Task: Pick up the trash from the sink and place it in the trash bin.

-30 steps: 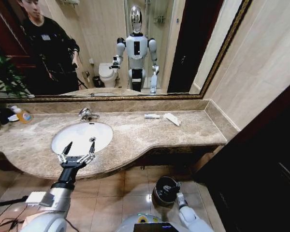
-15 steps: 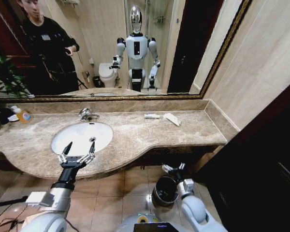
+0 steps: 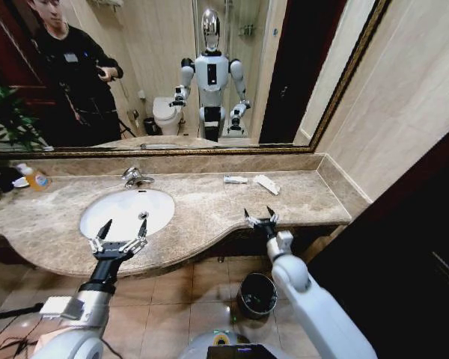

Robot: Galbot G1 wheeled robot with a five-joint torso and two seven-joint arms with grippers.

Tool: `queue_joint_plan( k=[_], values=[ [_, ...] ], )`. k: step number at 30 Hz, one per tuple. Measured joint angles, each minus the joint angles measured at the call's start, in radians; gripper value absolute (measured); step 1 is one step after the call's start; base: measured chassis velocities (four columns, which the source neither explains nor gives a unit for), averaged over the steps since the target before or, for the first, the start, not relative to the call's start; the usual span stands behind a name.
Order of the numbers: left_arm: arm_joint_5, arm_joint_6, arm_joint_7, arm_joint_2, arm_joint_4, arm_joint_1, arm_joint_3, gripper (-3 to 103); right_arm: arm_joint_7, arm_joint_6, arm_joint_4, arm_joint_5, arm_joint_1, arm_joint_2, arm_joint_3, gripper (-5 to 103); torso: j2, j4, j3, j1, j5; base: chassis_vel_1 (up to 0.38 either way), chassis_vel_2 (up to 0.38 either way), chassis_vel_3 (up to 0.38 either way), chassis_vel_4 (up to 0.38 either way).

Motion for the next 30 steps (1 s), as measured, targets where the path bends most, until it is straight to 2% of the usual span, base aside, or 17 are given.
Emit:
queue_joint_plan(
  k=[5,14,21,30],
  values=[
    [0.0,0.0,0.0,0.0,0.0,0.0,0.0,100,-0.026,-0.022,-0.133,0.045,0.126,-0.023,-0.02,100,0.0,-0.0001,0.0,0.0,0.0,0.0,0.0,0.0,0.0],
    [0.0,0.0,0.0,0.0,0.0,0.0,0.0,100,-0.038,-0.051,-0.326,0.088,0.288,-0.016,-0.017,100,0.0,-0.0001,0.0,0.0,0.0,0.0,0.0,0.0,0.0],
    [0.0,0.0,0.0,0.0,0.0,0.0,0.0,100,0.007,-0.072,-0.365,0.122,0.337,-0.012,0.004,100,0.0,-0.0002,0.0,0.0,0.0,0.0,0.0,0.0,0.0],
    [0.0,0.0,0.0,0.0,0.0,0.0,0.0,100,0.013,-0.069,-0.426,0.13,0.391,-0.02,0.013,100,0.0,-0.0001,0.0,0.0,0.0,0.0,0.0,0.0,0.0]
  ],
)
